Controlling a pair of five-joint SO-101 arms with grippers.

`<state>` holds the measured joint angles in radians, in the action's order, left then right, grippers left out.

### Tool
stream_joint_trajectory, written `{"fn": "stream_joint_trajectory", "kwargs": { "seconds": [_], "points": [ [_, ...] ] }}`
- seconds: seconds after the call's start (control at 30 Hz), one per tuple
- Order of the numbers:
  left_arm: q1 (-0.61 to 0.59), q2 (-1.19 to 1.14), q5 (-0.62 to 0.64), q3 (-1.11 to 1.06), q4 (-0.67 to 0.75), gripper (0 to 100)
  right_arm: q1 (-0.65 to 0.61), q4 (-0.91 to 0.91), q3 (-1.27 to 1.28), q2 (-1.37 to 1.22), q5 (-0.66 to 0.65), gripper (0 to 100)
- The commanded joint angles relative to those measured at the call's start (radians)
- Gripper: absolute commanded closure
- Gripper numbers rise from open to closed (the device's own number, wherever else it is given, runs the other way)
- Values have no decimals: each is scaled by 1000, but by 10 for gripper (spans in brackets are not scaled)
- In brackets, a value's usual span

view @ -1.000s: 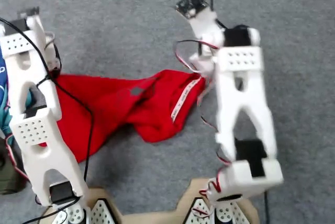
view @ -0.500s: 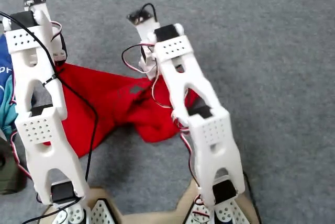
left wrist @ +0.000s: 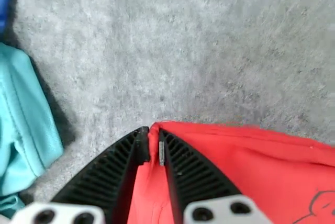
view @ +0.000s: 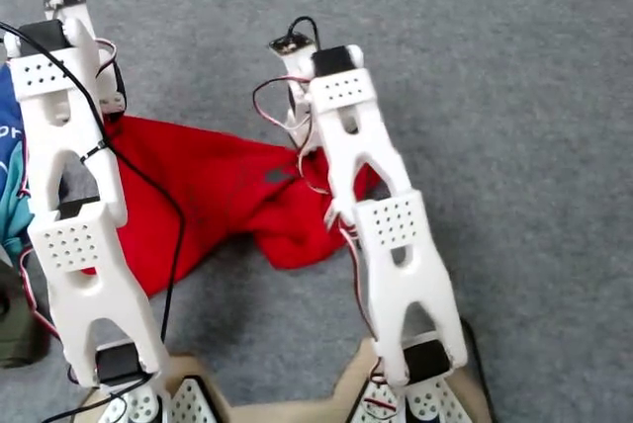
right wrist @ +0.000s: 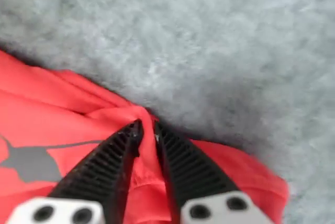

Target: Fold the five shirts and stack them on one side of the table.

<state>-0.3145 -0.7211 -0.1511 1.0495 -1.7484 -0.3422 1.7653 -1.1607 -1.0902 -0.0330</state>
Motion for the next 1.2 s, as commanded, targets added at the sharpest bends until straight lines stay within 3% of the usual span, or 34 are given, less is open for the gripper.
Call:
{"fn": "stream_joint_trajectory", "kwargs": {
  "seconds": [0.0,0.27,0.43,0.6,0.77,1.03,1.17],
  "points": [
    [-3,16,6,166,-11,981,51,20,-65,211,5,994],
    [54,45,-14,634,-11,981,114,15,-205,570,2,992],
    [92,177,-69,611,-11,981,165,20,-255,725,-87,992],
    [92,300,-71,528,-12,981,209,18,-2,834,-212,992],
    [106,444,-68,218,-14,981,176,15,349,900,-284,993],
    [261,736,-69,-684,-6,981,170,-114,863,990,-376,993],
    [353,842,-54,-1109,107,981,148,-235,1185,1121,-442,993]
  ]
}}
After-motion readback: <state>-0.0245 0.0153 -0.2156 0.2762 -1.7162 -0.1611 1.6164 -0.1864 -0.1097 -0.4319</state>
